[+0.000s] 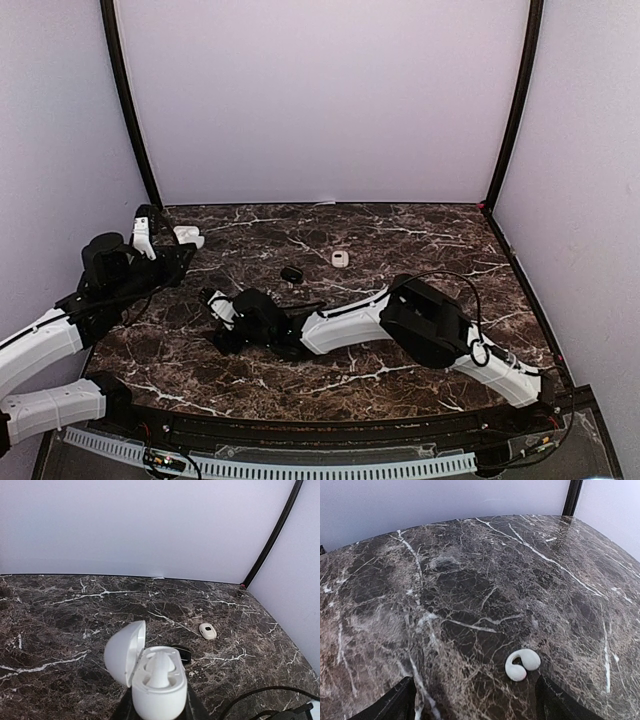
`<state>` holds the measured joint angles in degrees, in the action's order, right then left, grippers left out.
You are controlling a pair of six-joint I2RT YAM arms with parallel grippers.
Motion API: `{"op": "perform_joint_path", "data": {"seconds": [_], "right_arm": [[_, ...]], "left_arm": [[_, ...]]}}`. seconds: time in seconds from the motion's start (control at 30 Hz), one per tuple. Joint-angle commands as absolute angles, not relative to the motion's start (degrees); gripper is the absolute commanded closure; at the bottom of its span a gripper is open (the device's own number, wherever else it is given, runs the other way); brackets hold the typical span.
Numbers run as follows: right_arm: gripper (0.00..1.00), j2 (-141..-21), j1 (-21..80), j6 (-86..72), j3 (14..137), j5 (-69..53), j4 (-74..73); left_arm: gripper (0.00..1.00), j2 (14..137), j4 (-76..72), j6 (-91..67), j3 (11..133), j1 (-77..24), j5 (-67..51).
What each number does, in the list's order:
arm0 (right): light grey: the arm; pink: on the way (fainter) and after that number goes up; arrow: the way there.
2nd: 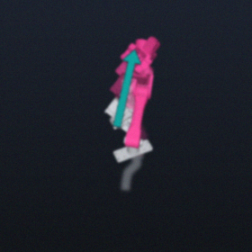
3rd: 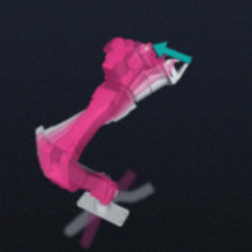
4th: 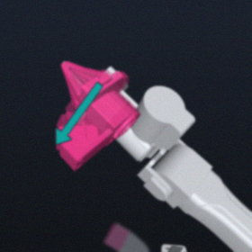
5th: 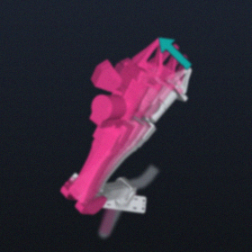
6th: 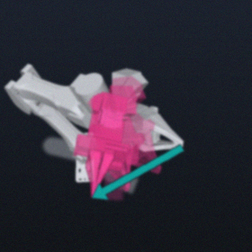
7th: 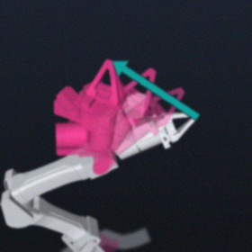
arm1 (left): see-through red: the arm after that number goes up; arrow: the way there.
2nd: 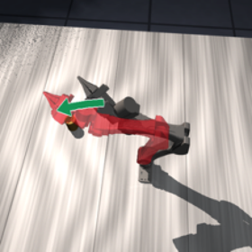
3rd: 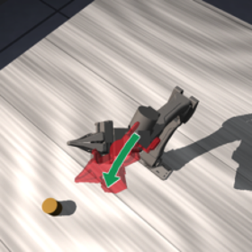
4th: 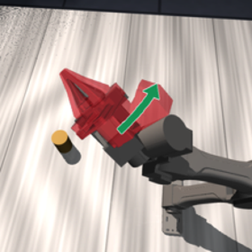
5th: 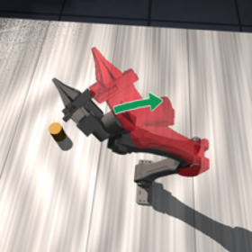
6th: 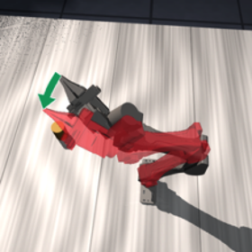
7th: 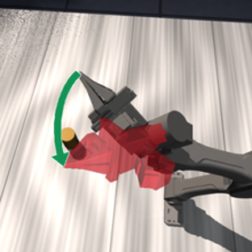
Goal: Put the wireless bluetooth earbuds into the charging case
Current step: Insert the left earbud into the left side groove of the charging case, then move the right earbud to the center of the board.
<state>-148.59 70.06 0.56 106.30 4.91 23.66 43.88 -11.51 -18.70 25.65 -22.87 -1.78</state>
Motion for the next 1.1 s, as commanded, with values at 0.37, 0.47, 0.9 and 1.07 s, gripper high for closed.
{"op": "perform_joint_path", "data": {"seconds": [0.37, 0.47, 0.9, 1.07], "right_arm": [[0.39, -161.09, 66.31, -4.72, 127.37, 3.80, 8.37], [0.56, -161.44, 66.14, -4.53, 127.53, 2.25, 8.07], [0.91, -145.92, 65.69, -4.56, 103.90, 2.51, 18.63], [0.92, -133.14, 65.32, -5.83, 83.82, 3.81, 25.71]], "left_arm": [[0.87, 41.37, -11.37, -19.17, 27.29, -21.71, -2.11], [0.87, 41.25, -11.79, -18.82, 26.96, -21.71, -2.70], [0.87, 42.52, -14.46, -18.46, 25.61, -21.57, -6.48], [0.88, 46.48, -18.00, -18.71, 24.71, -21.74, -12.55]]}}
